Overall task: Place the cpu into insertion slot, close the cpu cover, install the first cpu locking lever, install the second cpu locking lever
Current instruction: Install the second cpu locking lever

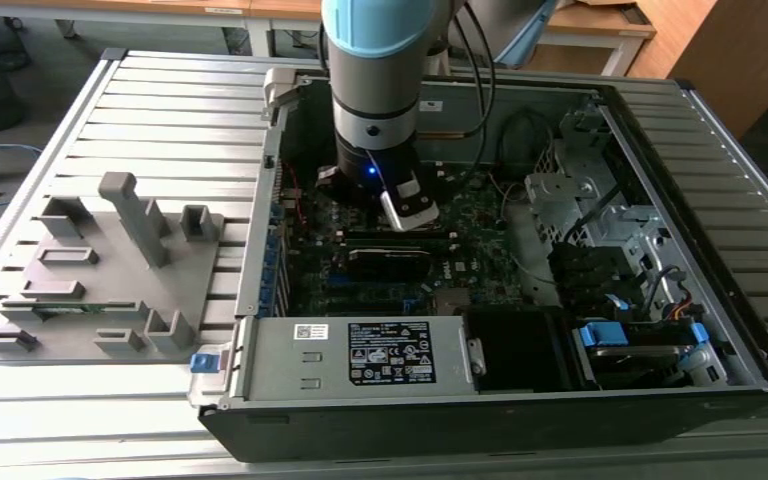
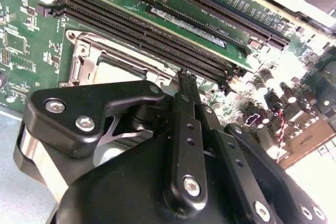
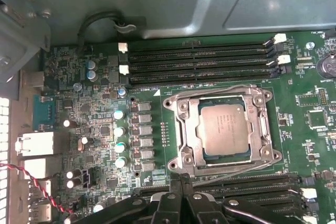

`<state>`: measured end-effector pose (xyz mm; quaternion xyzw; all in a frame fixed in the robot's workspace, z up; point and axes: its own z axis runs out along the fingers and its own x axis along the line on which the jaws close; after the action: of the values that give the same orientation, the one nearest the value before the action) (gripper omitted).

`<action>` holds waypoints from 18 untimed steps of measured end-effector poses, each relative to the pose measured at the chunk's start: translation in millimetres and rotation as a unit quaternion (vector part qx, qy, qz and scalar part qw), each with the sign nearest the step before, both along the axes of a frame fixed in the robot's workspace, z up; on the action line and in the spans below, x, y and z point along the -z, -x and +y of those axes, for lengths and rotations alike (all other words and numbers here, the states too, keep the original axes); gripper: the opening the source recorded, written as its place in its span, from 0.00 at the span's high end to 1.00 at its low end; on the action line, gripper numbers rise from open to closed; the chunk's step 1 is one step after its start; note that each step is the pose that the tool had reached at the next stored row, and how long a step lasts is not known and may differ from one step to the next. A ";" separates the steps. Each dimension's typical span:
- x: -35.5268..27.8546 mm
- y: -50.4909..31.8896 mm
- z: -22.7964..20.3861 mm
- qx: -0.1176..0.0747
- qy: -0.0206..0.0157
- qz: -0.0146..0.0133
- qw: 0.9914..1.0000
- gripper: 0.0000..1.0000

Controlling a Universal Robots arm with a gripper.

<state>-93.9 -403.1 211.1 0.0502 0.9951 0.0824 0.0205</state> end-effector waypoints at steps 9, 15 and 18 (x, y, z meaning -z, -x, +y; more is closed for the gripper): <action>9.4 2.1 -0.4 0.000 -0.010 0.000 1.000 0.90; 14.1 4.1 -0.4 0.000 -0.023 0.000 1.000 0.90; 16.5 5.2 -0.5 0.000 -0.027 0.000 1.000 0.90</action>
<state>-99.0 -403.6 194.6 0.0506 0.9926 0.1089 0.0191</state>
